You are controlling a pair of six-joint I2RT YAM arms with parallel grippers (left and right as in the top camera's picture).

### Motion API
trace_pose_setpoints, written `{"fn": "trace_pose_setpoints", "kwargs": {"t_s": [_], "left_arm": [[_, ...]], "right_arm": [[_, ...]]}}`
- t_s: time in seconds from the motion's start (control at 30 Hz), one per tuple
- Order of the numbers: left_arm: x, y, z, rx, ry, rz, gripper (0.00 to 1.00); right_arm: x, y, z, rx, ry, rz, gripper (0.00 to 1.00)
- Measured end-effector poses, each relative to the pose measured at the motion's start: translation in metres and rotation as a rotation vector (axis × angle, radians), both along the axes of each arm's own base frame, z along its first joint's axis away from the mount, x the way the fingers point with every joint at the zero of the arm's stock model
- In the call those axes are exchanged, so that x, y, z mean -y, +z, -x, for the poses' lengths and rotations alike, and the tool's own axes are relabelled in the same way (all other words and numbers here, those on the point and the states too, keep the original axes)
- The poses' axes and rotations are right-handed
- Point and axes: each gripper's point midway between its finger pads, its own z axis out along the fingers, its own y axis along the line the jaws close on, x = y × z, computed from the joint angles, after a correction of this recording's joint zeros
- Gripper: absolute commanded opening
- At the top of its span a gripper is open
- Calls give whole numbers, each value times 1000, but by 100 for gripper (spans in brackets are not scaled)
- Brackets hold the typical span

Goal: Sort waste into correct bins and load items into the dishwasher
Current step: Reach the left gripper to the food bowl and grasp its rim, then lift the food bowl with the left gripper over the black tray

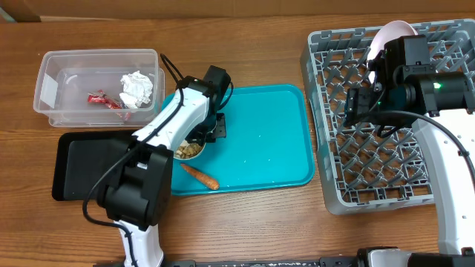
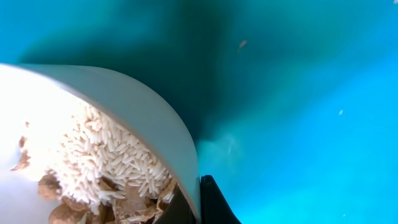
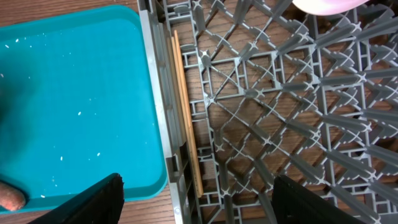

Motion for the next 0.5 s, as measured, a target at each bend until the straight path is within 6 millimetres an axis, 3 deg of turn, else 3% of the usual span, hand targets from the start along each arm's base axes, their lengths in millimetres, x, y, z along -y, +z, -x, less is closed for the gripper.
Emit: {"fn": "trace_pose_setpoints", "kwargs": {"t_s": [0.37, 0.5], "left_arm": [[-14, 50, 20, 26, 12, -14, 4], [-27, 62, 22, 32, 51, -5, 4]], "right_arm": [[0, 0, 0, 0, 0, 0, 79], [0, 0, 0, 0, -1, 0, 79]]}}
